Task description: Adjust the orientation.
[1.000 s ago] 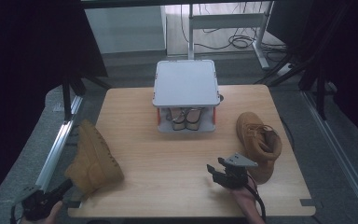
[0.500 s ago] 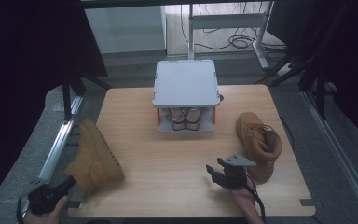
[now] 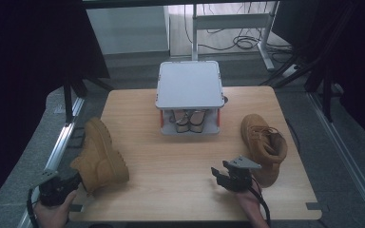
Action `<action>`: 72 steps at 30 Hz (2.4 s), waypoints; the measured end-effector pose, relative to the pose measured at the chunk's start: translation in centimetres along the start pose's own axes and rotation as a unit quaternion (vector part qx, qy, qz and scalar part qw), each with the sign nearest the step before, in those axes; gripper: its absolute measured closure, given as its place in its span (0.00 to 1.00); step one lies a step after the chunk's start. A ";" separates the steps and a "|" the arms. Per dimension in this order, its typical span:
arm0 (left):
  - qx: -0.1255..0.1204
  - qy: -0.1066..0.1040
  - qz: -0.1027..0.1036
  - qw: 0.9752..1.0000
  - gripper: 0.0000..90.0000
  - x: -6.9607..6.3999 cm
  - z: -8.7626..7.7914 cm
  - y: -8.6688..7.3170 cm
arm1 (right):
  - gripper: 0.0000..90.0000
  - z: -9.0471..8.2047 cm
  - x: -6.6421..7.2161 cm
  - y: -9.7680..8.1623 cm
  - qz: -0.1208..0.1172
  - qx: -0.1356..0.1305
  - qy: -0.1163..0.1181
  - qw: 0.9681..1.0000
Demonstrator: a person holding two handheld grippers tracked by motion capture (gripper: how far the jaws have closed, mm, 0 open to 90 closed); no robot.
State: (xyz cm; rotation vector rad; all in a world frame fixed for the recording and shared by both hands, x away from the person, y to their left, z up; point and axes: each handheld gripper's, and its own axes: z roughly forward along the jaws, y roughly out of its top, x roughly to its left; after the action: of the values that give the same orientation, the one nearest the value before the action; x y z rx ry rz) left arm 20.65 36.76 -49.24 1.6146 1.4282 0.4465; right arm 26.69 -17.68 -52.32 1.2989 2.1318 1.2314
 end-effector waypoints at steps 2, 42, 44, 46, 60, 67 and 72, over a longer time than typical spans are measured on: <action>0.004 -0.005 0.004 1.000 1.00 -0.2 0.4 0.3 | 0.49 0.0 -0.1 0.0 0.002 0.002 -0.001 1.000; -0.004 -0.097 0.107 0.990 0.99 -12.5 6.5 7.9 | 0.49 0.1 -0.7 -0.2 0.026 0.015 0.001 1.000; 0.000 -0.102 0.112 0.989 0.99 -13.2 7.1 7.1 | 0.49 0.1 -0.7 -0.3 0.023 0.015 0.000 1.000; 0.010 -0.104 0.116 0.988 0.99 -13.8 7.9 6.4 | 0.49 -0.1 -0.7 -0.3 0.023 0.014 -0.002 1.000; 0.045 -0.067 0.146 0.986 0.99 -15.1 12.6 2.8 | 0.49 -0.2 -0.8 -0.4 0.030 0.011 0.001 0.999; 0.036 -0.036 0.157 0.986 1.00 -15.2 13.7 2.2 | 0.49 -0.1 -0.7 -0.5 0.028 0.014 0.001 1.000; 0.030 -0.032 0.153 0.987 1.00 -15.1 13.6 2.0 | 0.49 -0.2 -0.8 -0.5 0.030 0.014 0.000 0.999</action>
State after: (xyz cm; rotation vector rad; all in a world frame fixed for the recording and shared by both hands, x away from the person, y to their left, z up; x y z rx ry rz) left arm 28.15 17.80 -50.38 1.8893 1.1577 0.5253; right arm 26.71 -18.51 -52.76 1.3843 2.1314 1.2284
